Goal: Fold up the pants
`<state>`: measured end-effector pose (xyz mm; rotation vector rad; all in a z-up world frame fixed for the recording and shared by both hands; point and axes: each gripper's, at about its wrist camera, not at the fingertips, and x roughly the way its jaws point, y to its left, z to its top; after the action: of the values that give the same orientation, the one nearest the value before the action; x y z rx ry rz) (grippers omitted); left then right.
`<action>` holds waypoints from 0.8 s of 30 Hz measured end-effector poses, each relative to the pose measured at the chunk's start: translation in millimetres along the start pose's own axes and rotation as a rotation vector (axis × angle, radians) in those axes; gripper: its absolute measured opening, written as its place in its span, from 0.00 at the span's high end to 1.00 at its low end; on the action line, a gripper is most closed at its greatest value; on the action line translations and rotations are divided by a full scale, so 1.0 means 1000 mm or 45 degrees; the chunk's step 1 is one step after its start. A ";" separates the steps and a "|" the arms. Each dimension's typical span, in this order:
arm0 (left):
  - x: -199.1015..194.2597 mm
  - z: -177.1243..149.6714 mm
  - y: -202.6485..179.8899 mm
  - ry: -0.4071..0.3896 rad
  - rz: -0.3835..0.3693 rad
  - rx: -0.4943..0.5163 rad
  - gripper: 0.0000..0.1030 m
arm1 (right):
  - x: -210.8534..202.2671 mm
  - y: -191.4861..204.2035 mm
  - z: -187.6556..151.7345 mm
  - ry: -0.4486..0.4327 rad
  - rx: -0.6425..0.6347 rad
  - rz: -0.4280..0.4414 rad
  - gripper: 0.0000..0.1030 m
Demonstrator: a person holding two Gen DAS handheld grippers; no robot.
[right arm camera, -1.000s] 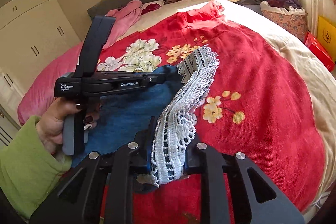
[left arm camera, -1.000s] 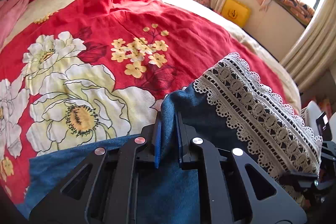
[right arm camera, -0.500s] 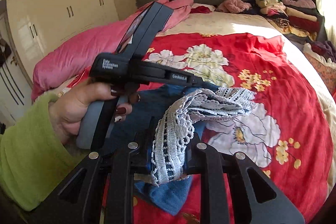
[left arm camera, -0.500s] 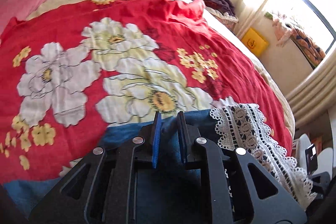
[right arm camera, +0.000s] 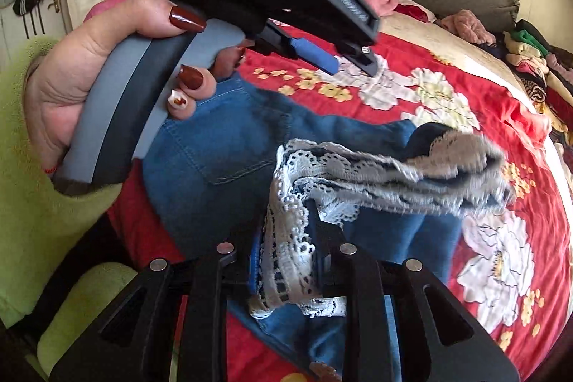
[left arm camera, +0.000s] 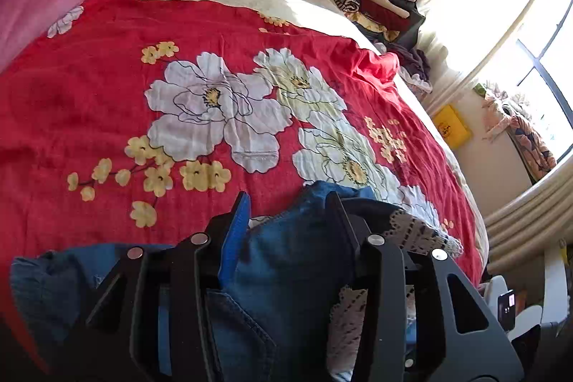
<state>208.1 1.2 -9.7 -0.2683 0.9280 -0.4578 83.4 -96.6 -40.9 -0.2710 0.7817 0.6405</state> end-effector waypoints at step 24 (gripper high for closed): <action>0.002 -0.006 0.050 0.024 -0.226 -0.329 0.33 | -0.041 -0.142 -0.008 -0.041 0.466 -0.155 0.48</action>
<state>217.1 43.2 -35.3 -0.5859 0.9868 -0.5043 145.7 -228.8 -17.6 0.0270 0.8286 0.3765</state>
